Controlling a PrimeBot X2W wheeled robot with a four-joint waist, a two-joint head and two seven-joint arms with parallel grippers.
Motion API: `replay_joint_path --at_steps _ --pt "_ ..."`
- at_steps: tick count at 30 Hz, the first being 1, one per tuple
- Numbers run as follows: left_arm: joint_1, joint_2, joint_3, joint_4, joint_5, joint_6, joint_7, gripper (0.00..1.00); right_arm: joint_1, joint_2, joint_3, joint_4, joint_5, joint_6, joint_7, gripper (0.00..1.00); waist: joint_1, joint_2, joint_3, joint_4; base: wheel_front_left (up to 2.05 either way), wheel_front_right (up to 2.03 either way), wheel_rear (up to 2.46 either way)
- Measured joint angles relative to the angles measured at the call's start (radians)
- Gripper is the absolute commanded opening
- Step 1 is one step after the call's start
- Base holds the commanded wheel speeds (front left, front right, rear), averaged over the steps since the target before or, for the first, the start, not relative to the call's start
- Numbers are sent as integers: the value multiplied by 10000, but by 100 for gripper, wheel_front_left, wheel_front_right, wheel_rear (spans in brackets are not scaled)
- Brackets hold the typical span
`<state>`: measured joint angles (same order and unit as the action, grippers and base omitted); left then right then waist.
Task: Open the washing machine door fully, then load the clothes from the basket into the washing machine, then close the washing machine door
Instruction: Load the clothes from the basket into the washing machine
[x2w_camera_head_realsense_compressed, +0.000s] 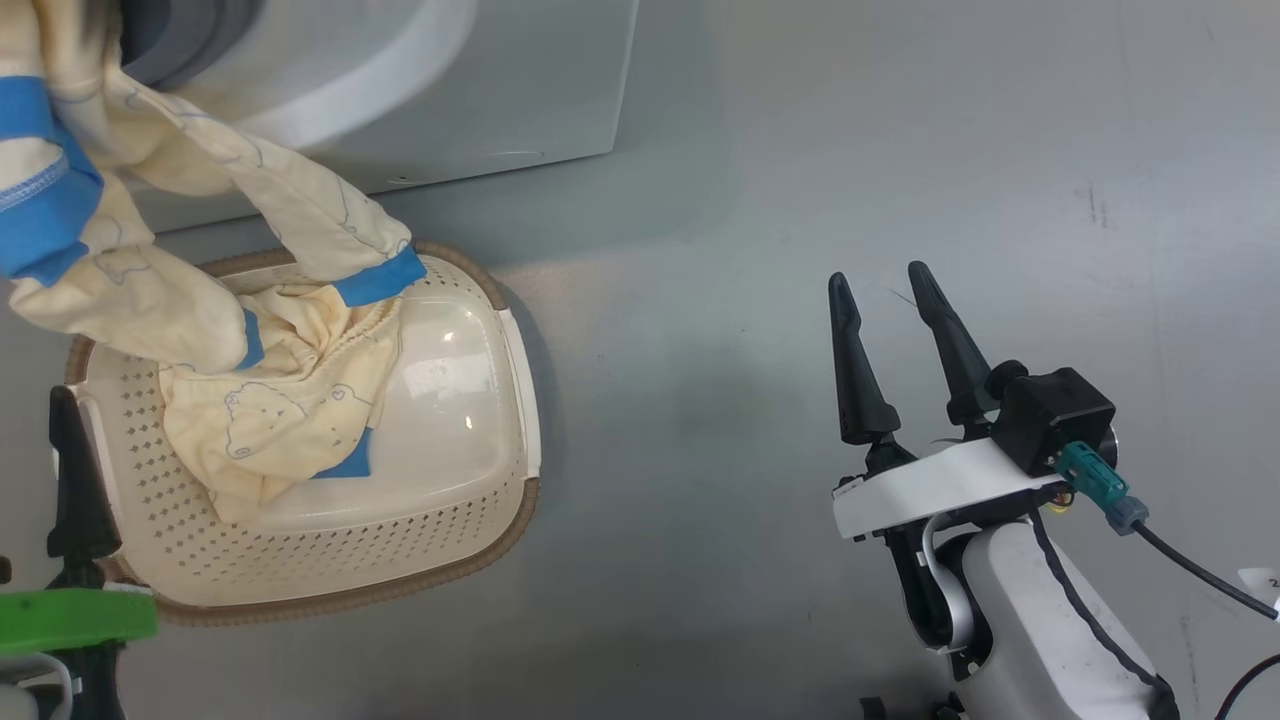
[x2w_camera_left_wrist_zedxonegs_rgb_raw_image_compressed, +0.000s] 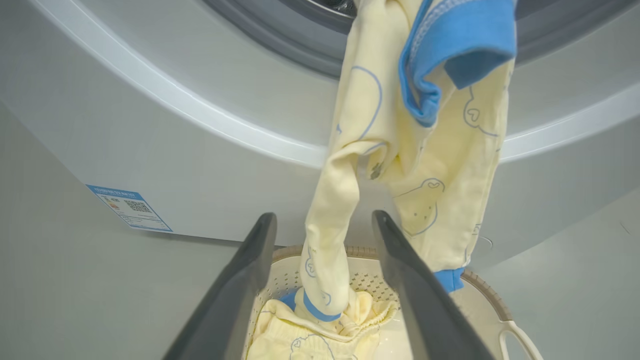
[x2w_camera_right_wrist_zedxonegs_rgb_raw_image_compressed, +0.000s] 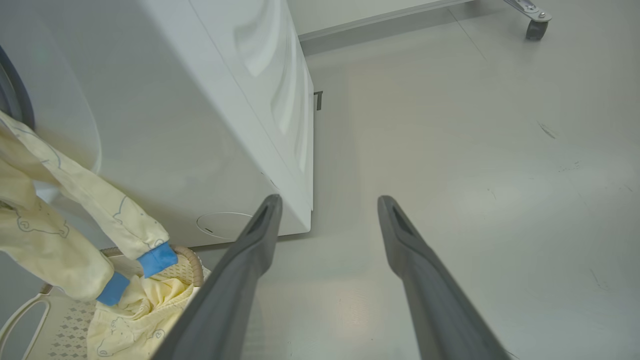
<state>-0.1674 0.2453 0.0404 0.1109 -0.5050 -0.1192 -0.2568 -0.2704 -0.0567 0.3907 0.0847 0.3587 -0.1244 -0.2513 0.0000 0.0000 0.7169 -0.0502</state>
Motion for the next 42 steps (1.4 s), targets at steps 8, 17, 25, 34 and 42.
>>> replay_joint_path --at_steps 8,17,25,34,42 --pt "693 -244 240 -73 167 -2 0 100 -1 -2 19 21 0 0 0 100 0 0 8 -69 0 0 0" --pt "942 -527 364 -221 276 -17 0 100 -1 -2 19 23 0 0 0 100 0 1 41 -118 0 0 0" --pt "943 -571 278 -391 500 -25 0 100 -2 -2 19 35 0 0 0 100 0 0 71 -115 0 0 0" --pt "523 -550 -493 -476 527 -25 2 100 -15 0 173 44 6 0 0 100 0 0 131 -192 0 0 0" --pt "-215 -207 -468 -73 523 -27 0 100 -24 0 242 36 19 0 0 100 1 0 252 -339 0 0 0"
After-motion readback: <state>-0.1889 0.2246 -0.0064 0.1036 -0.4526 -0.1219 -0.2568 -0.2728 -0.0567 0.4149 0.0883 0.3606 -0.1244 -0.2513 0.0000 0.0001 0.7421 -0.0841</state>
